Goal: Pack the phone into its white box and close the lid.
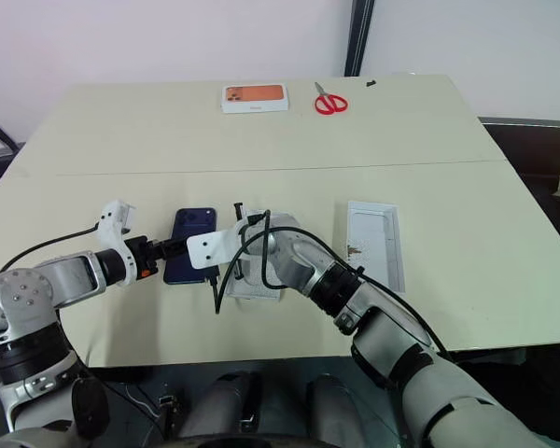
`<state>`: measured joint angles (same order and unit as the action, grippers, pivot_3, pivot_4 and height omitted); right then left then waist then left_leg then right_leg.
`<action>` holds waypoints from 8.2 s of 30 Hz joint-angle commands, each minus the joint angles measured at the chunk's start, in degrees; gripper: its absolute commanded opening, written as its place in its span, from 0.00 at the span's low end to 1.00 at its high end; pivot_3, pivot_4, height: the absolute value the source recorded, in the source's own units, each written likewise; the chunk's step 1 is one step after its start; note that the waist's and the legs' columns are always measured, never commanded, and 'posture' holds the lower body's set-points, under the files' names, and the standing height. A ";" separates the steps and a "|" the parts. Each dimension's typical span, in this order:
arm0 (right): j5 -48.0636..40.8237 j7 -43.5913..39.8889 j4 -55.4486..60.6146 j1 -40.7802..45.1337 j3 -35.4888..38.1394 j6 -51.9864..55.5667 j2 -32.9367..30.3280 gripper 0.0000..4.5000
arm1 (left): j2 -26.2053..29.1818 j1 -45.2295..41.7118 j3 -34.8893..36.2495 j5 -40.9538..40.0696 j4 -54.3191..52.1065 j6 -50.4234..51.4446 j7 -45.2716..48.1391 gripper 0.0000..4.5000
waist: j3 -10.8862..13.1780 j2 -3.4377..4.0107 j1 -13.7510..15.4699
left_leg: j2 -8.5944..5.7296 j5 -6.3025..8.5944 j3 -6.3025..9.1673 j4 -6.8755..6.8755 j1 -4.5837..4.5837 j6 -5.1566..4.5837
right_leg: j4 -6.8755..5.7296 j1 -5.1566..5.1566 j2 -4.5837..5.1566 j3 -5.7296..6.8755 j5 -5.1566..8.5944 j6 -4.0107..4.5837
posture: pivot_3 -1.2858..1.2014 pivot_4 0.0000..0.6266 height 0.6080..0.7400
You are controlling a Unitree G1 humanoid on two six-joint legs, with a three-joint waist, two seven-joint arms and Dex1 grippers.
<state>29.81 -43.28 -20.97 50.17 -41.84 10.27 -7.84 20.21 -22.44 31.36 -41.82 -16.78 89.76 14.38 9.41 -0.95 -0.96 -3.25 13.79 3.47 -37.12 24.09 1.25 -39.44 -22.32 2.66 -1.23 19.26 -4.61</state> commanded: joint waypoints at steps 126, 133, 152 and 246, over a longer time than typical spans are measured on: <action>-34.88 -11.93 41.45 -28.17 30.46 24.50 -31.71 0.00 | 2.51 3.50 -23.20 -60.79 7.69 -30.99 -36.13 0.67 | 0.13 -0.21 1.58 | 0.05 -0.02 -0.04 -0.12 0.32 -0.01 | 0.13 0.05 -0.02 -0.10 0.00 0.00 | 0.52 0.24 1.00; -34.97 -11.47 40.82 -27.19 30.07 24.01 -31.75 0.00 | 5.09 4.37 -21.72 -61.59 6.20 -32.63 -34.78 0.78 | 0.12 -0.21 1.57 | 0.05 -0.02 -0.04 -0.12 0.31 -0.01 | 0.13 0.05 -0.02 -0.09 0.00 0.00 | 0.52 0.24 1.00; -46.52 -19.35 52.19 -26.13 18.31 28.98 -29.53 0.00 | 33.90 19.26 -32.12 -7.55 -10.06 -49.24 21.81 0.78 | 0.18 -0.03 1.48 | 0.07 0.20 -0.06 0.08 0.30 -0.37 | 0.32 0.07 0.05 -0.09 0.03 0.07 | 0.52 0.24 1.00; -26.42 -7.94 35.44 -15.15 15.06 25.03 -30.01 0.00 | 12.56 -8.26 -53.44 31.74 9.33 -53.57 36.41 0.01 | 0.17 -0.05 1.73 | 0.06 0.25 -0.07 -0.13 0.36 -0.48 | 0.18 0.08 -0.01 -0.03 0.01 0.01 | 0.52 0.24 1.00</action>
<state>3.67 -50.56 12.80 33.85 -27.91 36.66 -38.24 35.39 -29.55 -19.67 -9.42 -6.10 36.30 49.80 9.59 -0.99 0.77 -3.20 14.05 3.39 -37.27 24.45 0.77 -39.26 -22.23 2.66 -1.25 19.27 -4.60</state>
